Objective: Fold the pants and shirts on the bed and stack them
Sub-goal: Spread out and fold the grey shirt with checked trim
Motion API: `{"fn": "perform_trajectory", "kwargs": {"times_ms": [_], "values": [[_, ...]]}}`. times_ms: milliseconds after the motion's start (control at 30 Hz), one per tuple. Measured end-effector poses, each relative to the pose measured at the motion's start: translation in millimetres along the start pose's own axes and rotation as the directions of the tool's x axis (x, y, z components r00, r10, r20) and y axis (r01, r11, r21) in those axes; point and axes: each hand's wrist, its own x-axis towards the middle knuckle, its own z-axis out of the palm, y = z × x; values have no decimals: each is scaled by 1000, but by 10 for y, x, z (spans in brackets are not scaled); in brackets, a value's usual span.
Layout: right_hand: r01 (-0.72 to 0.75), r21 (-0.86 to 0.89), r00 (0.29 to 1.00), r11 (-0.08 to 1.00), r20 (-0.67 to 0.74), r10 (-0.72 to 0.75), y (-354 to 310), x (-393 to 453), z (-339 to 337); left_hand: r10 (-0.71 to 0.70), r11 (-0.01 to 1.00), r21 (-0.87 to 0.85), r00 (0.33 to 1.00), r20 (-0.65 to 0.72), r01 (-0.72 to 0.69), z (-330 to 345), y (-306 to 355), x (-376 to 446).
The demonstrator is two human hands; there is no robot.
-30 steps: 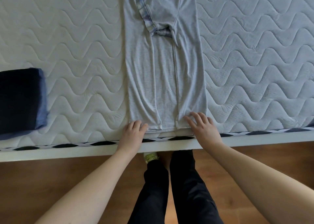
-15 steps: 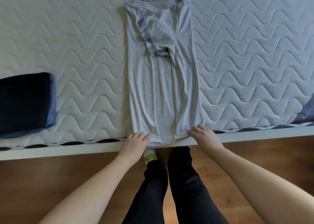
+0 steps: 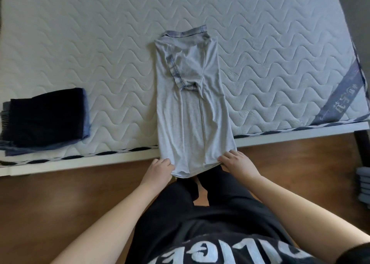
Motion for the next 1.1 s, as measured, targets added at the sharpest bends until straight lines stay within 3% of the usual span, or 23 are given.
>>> {"fn": "perform_trajectory", "kwargs": {"times_ms": [233,333,533,633,800,933,1100], "values": [[41,-14,982,999,185,-38,-83,-132,-535,48,996,-75,999,20,-46,-205,34,-317],[24,-43,975,999,223,-14,-4,-58,-750,35,989,-140,999,-32,-39,-377,45,-243],[-67,-28,997,997,43,68,206,266,-1179,-90,975,-215,982,-165,54,-974,-15,226],[-35,-23,999,999,-29,35,383,565,-1413,-145,972,-213,965,-220,97,-1331,-76,542],[16,-35,999,999,-39,-18,773,1200,-1819,-190,970,-196,952,-241,144,-1850,-223,1136],[24,-2,998,1000,-61,-24,1019,1743,-2064,-242,938,-300,946,-214,172,-2148,-454,1668],[41,-11,999,999,-32,-41,1275,2458,-2163,-199,910,-398,965,-172,117,-2365,-911,2371]]}}
